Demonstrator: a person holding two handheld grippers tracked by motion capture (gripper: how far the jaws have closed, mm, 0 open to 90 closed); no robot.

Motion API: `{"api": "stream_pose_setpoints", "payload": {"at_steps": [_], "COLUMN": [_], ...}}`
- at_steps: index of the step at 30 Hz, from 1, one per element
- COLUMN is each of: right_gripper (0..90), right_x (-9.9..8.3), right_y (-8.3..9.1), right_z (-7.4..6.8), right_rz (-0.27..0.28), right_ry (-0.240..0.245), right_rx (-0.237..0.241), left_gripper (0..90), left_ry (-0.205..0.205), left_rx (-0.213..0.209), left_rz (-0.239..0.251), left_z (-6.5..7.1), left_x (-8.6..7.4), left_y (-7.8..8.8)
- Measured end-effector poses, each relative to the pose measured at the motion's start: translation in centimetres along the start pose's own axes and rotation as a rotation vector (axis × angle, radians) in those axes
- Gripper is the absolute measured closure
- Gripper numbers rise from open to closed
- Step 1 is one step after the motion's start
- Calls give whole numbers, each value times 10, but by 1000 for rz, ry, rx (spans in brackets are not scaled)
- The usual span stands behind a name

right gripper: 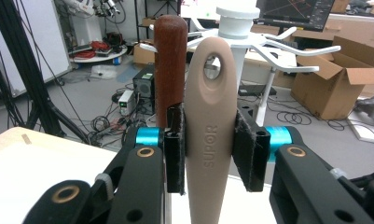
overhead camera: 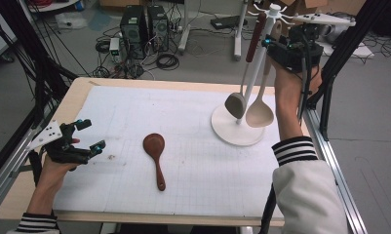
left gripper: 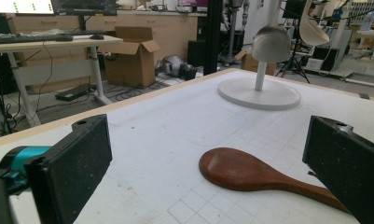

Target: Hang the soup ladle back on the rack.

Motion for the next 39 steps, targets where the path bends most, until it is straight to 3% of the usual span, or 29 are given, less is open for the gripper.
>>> {"api": "stream_pose_setpoints", "payload": {"at_steps": [39], "right_gripper": [682], "right_x": [0], "right_y": [-12], "right_z": [2], "right_rz": [-29], "right_ry": [-30], "right_rx": [-1], "left_gripper": [17], "left_ry": [10], "left_rx": [-3], "left_rz": [-7], "left_z": [1], "left_x": [-2], "left_y": [-3]}}
Point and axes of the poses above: each handheld gripper's, and its own axes: y roughly backward along the jaws, x roughly out of its top, z roughly to its right, the point moved 5 cm from there along -y, roughly forward along the jaws
